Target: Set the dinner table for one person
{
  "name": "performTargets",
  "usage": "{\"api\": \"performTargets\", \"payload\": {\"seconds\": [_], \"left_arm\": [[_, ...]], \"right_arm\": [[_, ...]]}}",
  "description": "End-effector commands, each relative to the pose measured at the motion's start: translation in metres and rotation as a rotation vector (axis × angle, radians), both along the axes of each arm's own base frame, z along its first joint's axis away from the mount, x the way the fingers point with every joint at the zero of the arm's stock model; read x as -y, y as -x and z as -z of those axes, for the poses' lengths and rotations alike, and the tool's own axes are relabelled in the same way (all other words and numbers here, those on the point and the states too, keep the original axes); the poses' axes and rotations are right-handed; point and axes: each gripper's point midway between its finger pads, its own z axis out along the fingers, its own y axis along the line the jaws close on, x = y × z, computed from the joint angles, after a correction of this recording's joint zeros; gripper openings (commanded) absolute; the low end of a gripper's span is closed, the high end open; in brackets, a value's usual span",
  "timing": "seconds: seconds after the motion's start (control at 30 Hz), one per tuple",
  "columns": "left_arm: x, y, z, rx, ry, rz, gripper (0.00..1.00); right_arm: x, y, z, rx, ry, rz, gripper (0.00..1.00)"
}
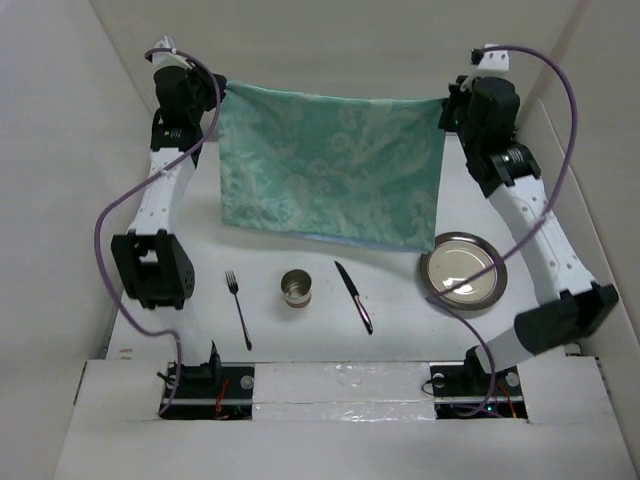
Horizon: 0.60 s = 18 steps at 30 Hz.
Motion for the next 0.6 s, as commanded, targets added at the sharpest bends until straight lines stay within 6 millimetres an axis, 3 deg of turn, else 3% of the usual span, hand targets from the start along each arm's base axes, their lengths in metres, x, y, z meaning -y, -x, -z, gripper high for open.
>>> {"api": "performTargets", "payload": {"seconds": [0.0,0.03,0.07,0.1,0.17,0.27,0.3,0.37,0.4,0.43,0.47,0.5,0.53,0.57], "left_arm": [[0.005,-0.008,-0.05,0.076,0.055,0.124,0.0],[0.005,-0.017,-0.042,0.053,0.06,0.129,0.0],[0.005,-0.017,-0.059,0.083,0.056,0.13,0.0],[0.006,-0.015,-0.07,0.107,0.052,0.133,0.0],[0.007,-0.01,-0.086,0.138,0.05,0.14,0.0],[0.003,0.002,-0.098,0.169,0.033,0.136,0.0],[0.002,-0.002,-0.075,0.137,0.031,0.133,0.0],[0.002,0.012,-0.07,0.14,0.029,0.13,0.0],[0.002,0.008,-0.032,0.081,0.034,0.13,0.0],[0.002,0.019,-0.031,0.091,0.032,0.129,0.0],[0.002,0.022,-0.017,0.074,0.038,0.125,0.0],[0.0,0.024,0.026,0.011,0.046,0.11,0.0],[-0.001,0.034,0.029,0.016,0.05,0.104,0.0],[-0.002,0.038,0.046,-0.003,0.051,0.095,0.0]], "right_arm": [[0.005,-0.023,-0.066,0.143,-0.027,-0.039,0.0],[0.0,-0.04,-0.056,0.116,-0.02,-0.047,0.0],[0.005,-0.046,-0.073,0.14,-0.024,-0.044,0.0],[0.014,-0.041,-0.09,0.173,-0.029,-0.029,0.0],[0.018,-0.047,-0.095,0.177,-0.024,-0.026,0.0],[0.024,-0.037,-0.098,0.183,-0.025,-0.027,0.0],[0.027,-0.044,-0.068,0.135,-0.019,-0.023,0.0],[0.024,-0.03,-0.055,0.131,-0.043,-0.042,0.0],[0.025,-0.03,-0.046,0.137,-0.056,-0.053,0.0],[0.023,-0.034,0.006,0.045,-0.056,-0.059,0.0],[0.025,-0.032,0.021,0.027,-0.072,-0.061,0.0],[0.02,-0.028,0.027,0.039,-0.079,-0.094,0.0],[0.017,-0.027,0.072,-0.046,-0.078,-0.103,0.0],[0.016,-0.026,0.091,-0.078,-0.088,-0.106,0.0]]}}
